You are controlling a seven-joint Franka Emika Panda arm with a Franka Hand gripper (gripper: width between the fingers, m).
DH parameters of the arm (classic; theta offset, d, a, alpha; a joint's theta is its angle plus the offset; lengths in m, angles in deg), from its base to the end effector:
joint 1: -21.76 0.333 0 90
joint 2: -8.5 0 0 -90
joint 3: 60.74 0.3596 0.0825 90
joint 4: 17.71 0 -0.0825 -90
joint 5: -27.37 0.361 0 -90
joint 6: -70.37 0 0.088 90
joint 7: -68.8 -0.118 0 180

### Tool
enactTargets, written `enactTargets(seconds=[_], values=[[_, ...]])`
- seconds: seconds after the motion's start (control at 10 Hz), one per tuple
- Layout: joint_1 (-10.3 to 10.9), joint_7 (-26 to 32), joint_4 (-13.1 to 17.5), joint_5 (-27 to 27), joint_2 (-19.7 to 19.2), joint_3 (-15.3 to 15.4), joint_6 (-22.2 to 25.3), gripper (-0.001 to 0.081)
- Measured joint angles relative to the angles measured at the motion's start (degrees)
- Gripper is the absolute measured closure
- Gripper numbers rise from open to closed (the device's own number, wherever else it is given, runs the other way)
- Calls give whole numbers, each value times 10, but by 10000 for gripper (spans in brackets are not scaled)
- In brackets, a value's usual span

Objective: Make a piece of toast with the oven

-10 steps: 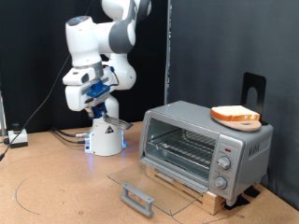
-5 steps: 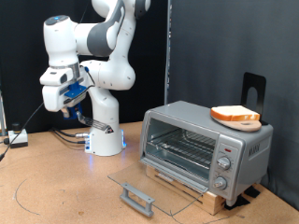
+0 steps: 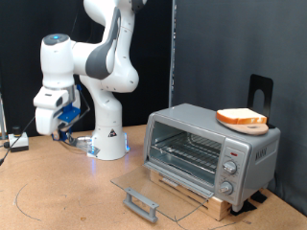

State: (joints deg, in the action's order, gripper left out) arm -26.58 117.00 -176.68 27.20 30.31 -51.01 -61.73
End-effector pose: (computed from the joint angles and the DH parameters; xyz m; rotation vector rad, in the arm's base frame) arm 0.2537 -0.2053 0.3619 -3.1097 -0.2408 0.1753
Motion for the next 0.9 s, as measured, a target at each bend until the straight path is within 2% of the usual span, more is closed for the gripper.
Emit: enactTargets(seconds=[0.2,0.5,0.9], values=[[0,-9,-1,0,-57,1,-65,409],[1,-61,4,-27,-137,19,-140,409],[10,-31,13,-27,-238,43,-242,410]])
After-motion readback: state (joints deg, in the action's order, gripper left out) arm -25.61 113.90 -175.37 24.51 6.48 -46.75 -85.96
